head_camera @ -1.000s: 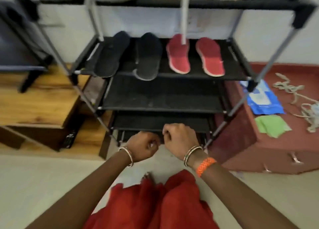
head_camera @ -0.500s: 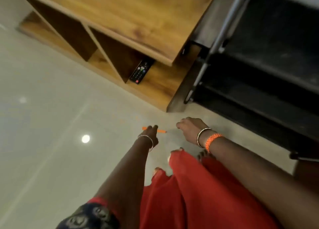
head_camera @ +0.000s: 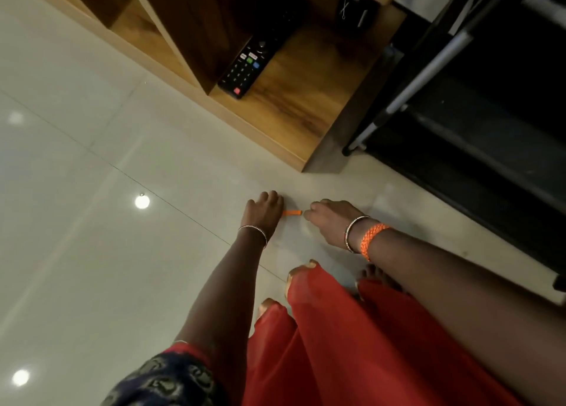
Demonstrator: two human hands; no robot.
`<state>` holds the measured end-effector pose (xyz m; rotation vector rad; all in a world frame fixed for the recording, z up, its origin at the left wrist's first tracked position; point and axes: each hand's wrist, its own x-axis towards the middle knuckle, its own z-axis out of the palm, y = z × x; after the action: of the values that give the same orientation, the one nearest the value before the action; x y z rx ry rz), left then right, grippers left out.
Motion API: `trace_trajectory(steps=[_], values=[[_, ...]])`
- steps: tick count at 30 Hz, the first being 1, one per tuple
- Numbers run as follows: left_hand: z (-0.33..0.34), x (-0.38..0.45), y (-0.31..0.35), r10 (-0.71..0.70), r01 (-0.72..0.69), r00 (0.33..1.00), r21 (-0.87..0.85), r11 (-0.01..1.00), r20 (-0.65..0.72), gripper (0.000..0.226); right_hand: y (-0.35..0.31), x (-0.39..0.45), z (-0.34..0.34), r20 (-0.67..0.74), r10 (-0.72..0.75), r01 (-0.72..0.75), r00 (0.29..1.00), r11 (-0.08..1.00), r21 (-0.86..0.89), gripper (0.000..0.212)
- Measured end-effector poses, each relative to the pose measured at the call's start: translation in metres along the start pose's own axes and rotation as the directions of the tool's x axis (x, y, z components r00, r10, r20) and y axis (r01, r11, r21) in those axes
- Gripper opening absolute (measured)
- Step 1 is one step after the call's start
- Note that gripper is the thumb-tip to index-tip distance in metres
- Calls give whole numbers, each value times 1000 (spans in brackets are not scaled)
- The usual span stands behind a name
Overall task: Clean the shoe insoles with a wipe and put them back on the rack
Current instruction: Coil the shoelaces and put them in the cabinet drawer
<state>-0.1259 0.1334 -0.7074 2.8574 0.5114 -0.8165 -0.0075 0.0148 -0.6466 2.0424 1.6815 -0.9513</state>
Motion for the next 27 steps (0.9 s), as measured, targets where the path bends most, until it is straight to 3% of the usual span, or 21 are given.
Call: trace_trajectory(steps=[2, 3, 6, 8, 10, 13, 16, 21, 25, 27], values=[[-7, -6, 2, 4, -5, 1000, 86, 996, 20, 21, 3, -7, 0, 7, -7, 8, 1000, 1000, -14, 41], [-11, -8, 5, -14, 13, 999, 19, 1000, 46, 22, 5, -14, -3, 2, -1, 1, 1000, 1000, -12, 43], [-45, -17, 26, 160, -135, 985, -299, 945, 60, 27, 11, -43, -20, -52, 40, -38, 998, 999, 29, 63], [-85, -30, 45, 207, -219, 976, -370, 903, -72, 36, 14, -71, -39, -119, 125, -116, 985, 990, 81, 71], [-122, -42, 63, 172, -252, 958, -392, 885, -228, 33, 19, -101, -64, -207, 240, -204, 949, 962, 181, 58], [-177, -68, 91, 207, -305, 928, -315, 899, -309, 24, 23, -160, -99, -260, 295, -265, 920, 954, 143, 32], [-233, -101, 129, 344, -421, 870, -170, 891, -353, 23, 25, -239, -115, -291, 356, -325, 888, 934, 149, 35], [-314, -157, 237, 587, -633, 721, -4, 774, -368, 16, 31, -405, -62, -430, 657, -469, 619, 749, 468, 21], [-339, -204, 335, 625, -705, 690, -142, 695, -365, 15, 27, -526, -6, -398, 845, -571, 357, 535, 623, 22], [-345, -227, 386, 669, -765, 630, -167, 622, -395, 13, 30, -575, 17, -413, 889, -535, 200, 452, 714, 19]])
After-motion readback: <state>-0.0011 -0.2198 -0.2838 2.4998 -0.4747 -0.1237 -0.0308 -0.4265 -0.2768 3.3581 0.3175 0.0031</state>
